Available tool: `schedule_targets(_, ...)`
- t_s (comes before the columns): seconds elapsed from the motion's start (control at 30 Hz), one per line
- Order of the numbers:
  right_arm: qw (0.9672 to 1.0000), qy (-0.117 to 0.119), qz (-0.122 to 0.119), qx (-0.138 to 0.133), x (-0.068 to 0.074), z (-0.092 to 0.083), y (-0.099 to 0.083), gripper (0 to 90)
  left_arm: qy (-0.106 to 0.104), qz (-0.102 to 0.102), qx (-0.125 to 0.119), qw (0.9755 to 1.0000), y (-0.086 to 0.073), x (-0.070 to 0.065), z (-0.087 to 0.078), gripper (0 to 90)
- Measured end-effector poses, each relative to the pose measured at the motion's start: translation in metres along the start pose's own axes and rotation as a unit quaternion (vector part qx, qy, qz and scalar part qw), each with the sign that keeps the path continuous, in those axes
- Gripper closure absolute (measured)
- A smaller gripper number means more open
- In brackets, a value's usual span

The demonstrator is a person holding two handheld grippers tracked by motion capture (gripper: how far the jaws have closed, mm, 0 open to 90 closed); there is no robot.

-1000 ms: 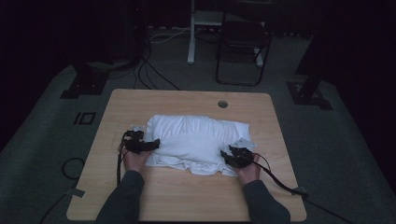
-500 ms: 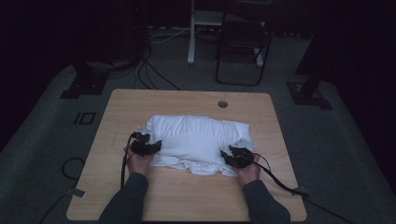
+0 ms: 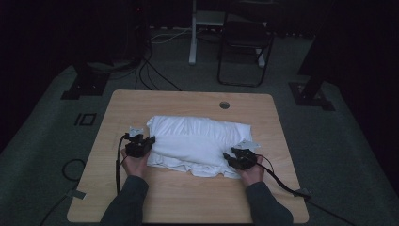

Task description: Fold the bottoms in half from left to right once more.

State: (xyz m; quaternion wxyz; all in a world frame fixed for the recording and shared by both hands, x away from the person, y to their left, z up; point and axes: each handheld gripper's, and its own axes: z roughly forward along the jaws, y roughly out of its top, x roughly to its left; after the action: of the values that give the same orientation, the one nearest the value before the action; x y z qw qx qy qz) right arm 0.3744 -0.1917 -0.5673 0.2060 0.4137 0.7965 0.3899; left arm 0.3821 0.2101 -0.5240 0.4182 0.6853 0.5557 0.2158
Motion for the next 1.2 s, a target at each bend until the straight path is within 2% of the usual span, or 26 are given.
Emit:
schedule_targets(0.1,1.0,-0.002,0.006,0.005,0.0,-0.001,0.001,53.5,-0.007,0.005,-0.004,1.0,0.001,-0.002,-0.004,84.0)
schedule_targets(0.13,0.9996,-0.008,0.02,0.016,-0.002,-0.005,0.005,56.1,-0.021,0.002,-0.012,0.9997,0.002,-0.001,-0.008,84.0)
schedule_targets(0.2,0.9994,-0.009,0.033,-0.002,0.001,-0.014,0.014,55.6,-0.022,0.004,-0.014,0.9996,0.003,0.0,-0.009,84.0)
schedule_targets(0.23,0.9994,-0.009,0.033,-0.002,0.001,-0.014,0.014,55.6,-0.022,0.004,-0.014,0.9996,0.003,0.0,-0.009,84.0)
schedule_targets(0.27,0.9993,0.003,0.026,-0.027,0.008,-0.023,0.025,52.2,-0.027,-0.001,-0.017,0.9995,0.005,0.001,-0.01,84.0)
schedule_targets(0.3,0.9993,0.003,0.026,-0.027,0.008,-0.023,0.025,52.2,-0.027,-0.001,-0.017,0.9995,0.005,0.001,-0.01,84.0)
schedule_targets(0.37,0.999,0.022,0.008,-0.038,0.019,-0.025,0.038,50.3,-0.035,-0.003,-0.03,0.9989,0.01,-0.001,-0.013,84.0)
schedule_targets(0.43,0.9987,0.034,-0.012,-0.037,0.035,-0.015,0.058,49.8,-0.039,0.0,-0.038,0.9985,0.013,-0.004,-0.016,84.0)
schedule_targets(0.57,0.9988,0.029,-0.03,-0.024,0.051,0.011,0.073,50.0,-0.044,0.01,-0.048,0.9979,0.021,-0.009,-0.022,84.0)
schedule_targets(0.7,0.9982,0.016,-0.05,0.027,0.062,0.041,0.067,51.6,-0.061,0.003,-0.063,0.9961,0.028,-0.012,-0.026,84.1)
schedule_targets(0.73,0.9977,0.015,-0.058,0.032,0.065,0.047,0.063,53.2,-0.063,0.009,-0.065,0.9959,0.03,-0.015,-0.027,84.1)
schedule_targets(0.77,0.998,0.013,-0.057,0.026,0.067,0.049,0.061,54.8,-0.062,0.015,-0.07,0.9955,0.032,-0.018,-0.028,84.1)
schedule_targets(0.87,0.9978,0.008,-0.059,0.03,0.075,0.046,0.06,57.2,-0.072,0.02,-0.082,0.9939,0.038,-0.025,-0.032,84.1)
schedule_targets(1.1,0.9979,0.024,-0.058,0.017,0.09,0.044,0.054,58.6,-0.083,0.028,-0.096,0.9915,0.043,-0.034,-0.038,84.1)
schedule_targets(1.13,0.9974,0.03,-0.063,0.018,0.092,0.043,0.054,58.5,-0.086,0.031,-0.096,0.9912,0.042,-0.035,-0.038,84.1)
schedule_targets(1.17,0.995,0.058,-0.074,0.034,0.091,0.041,0.057,57.2,-0.086,0.033,-0.094,0.9912,0.042,-0.036,-0.037,84.1)
schedule_targets(1.2,0.9932,0.077,-0.077,0.042,0.088,0.039,0.061,53.9,-0.087,0.035,-0.094,0.9912,0.041,-0.036,-0.037,84.1)
